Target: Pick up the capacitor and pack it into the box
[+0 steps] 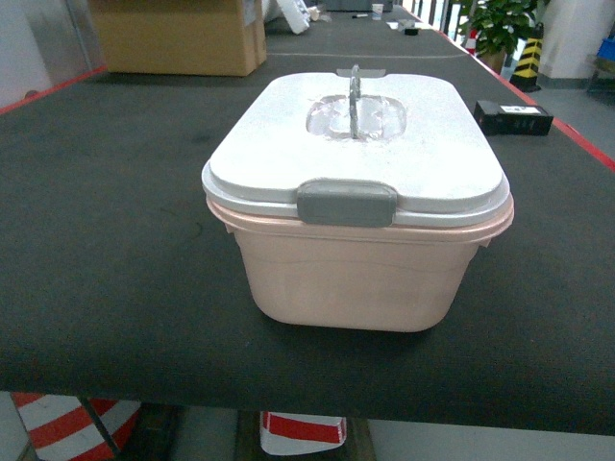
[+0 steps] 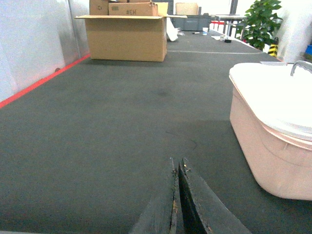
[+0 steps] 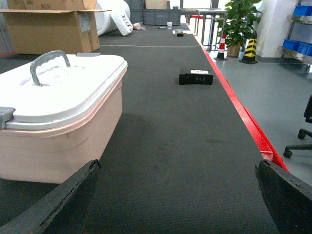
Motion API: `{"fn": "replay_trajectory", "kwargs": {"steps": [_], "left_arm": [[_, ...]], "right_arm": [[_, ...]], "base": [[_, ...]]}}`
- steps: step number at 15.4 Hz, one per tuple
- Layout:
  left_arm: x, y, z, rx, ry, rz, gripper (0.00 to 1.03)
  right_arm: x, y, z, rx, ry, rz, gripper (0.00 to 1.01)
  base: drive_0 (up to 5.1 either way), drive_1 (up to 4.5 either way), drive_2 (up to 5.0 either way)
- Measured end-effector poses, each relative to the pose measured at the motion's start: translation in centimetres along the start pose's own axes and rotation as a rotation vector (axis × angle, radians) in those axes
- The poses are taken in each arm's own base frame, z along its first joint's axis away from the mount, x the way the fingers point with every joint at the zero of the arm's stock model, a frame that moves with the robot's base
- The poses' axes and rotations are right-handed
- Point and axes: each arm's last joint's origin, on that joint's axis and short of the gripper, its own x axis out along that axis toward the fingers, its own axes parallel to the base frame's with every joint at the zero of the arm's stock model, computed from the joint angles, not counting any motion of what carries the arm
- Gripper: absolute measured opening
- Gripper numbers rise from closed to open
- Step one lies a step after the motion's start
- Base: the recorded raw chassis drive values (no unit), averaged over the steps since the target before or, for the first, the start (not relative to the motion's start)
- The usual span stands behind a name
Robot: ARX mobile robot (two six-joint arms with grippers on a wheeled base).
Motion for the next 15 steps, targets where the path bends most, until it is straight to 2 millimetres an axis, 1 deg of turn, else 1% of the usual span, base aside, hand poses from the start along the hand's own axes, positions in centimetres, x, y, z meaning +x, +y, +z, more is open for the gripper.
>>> {"fn": "replay_trajectory", "kwargs": {"steps": [8, 9, 10, 11, 13, 14, 15], "left_arm": [[-0.9, 0.0, -0.1, 0.000, 0.002, 0.000, 0.02], [-1.0, 0.0, -0.2, 0.000, 0.011, 0.000, 0.02], [-1.7, 0.0, -0.7, 0.000, 0.058, -0.002, 0.02], [-1.9, 0.0, -0.2, 0.000, -0.003, -0.003, 0.02], [-1.9, 0.0, -0.4, 0.000, 0.021, 0.000, 0.02], [-1.9, 0.0, -0.4, -0.002, 0.013, 0.000, 0.08], [-1.9, 0.0, -0.4, -0.002, 0.018, 0.000, 0.21]], "right_arm": [[0.0, 0.0, 0.0, 0.000, 0.000, 0.000, 0.98], [0.0, 0.0, 0.0, 0.000, 0.000, 0.000, 0.98], [0.0, 0.0, 0.0, 0.000, 0.000, 0.000, 0.98], [0.0, 0.0, 0.0, 0.000, 0.000, -0.001, 0.98], [0.0, 0.0, 0.0, 0.000, 0.000, 0.000, 0.98], [0.0, 0.0, 0.0, 0.000, 0.000, 0.000, 0.98], [0.0, 0.0, 0.0, 0.000, 0.000, 0.000, 0.98]], "base": [[0.0, 0.00, 0.0], [0.0, 0.00, 0.0], [0.0, 0.00, 0.0], [0.0, 0.00, 0.0], [0.0, 0.00, 0.0], [0.0, 0.00, 0.0], [0.0, 0.00, 0.0]]}}
